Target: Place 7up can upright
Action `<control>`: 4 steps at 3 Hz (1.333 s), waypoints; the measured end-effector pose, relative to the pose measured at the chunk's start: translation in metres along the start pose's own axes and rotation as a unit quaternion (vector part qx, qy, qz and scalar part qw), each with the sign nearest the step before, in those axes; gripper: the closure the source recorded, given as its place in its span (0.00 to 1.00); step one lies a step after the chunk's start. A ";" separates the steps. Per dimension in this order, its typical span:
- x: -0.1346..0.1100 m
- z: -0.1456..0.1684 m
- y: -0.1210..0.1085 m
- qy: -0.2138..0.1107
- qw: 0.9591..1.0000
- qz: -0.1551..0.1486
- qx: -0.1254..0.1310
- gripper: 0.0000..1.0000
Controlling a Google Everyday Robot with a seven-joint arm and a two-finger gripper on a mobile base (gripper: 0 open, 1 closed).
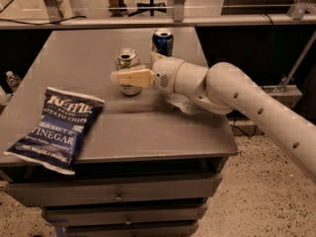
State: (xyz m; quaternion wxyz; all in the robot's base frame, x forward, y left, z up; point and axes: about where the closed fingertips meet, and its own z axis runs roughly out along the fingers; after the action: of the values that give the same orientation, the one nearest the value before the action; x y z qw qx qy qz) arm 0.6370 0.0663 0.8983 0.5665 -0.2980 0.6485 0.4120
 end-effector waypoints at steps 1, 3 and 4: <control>-0.013 -0.022 -0.005 0.013 1.000 -0.012 0.004 0.00; -0.047 -0.096 0.003 0.062 0.997 -0.034 -0.014 0.00; -0.057 -0.166 0.014 0.102 0.993 -0.037 -0.041 0.00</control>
Offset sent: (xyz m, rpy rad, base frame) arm -0.0410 -0.0985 0.0542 -0.1574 -0.0086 0.0513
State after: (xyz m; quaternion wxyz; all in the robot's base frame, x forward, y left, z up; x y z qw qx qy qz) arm 0.5541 -0.0766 0.9603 0.5000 -0.3853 0.6736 0.3844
